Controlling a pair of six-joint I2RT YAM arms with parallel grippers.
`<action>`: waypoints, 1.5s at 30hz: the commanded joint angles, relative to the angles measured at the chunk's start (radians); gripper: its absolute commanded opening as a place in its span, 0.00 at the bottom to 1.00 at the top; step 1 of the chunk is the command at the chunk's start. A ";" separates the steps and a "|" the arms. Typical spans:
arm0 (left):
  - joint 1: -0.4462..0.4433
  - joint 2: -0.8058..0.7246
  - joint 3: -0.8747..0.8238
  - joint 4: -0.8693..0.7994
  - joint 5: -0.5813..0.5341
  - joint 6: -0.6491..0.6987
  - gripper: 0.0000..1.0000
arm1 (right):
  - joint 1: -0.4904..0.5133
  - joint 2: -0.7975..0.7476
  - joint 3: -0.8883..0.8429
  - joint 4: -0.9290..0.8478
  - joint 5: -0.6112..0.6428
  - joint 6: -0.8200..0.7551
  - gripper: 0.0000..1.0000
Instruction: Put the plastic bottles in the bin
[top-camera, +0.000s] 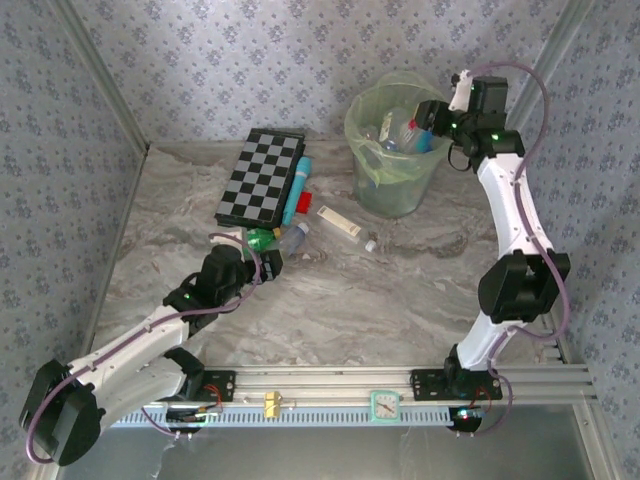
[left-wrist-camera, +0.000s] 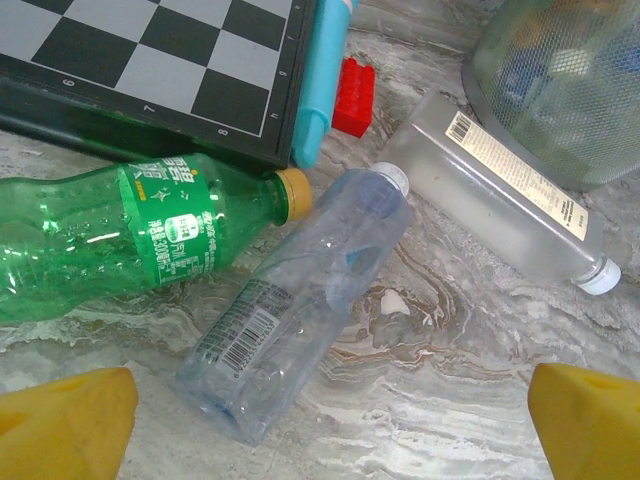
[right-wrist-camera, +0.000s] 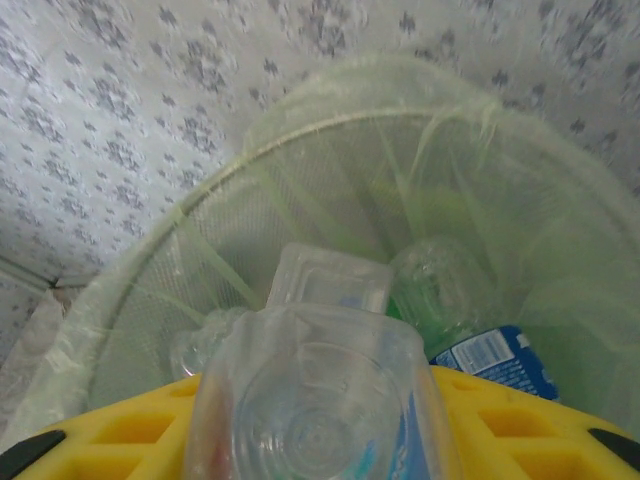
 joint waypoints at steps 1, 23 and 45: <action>0.008 0.002 0.014 -0.016 -0.014 -0.010 1.00 | 0.005 0.047 0.049 -0.083 -0.067 -0.010 0.49; 0.048 0.022 0.063 -0.047 -0.020 0.011 1.00 | 0.032 -0.109 0.061 -0.051 0.307 -0.115 1.00; 0.137 0.064 0.116 -0.070 0.032 0.020 1.00 | 0.089 -0.071 -0.115 0.060 0.013 0.043 1.00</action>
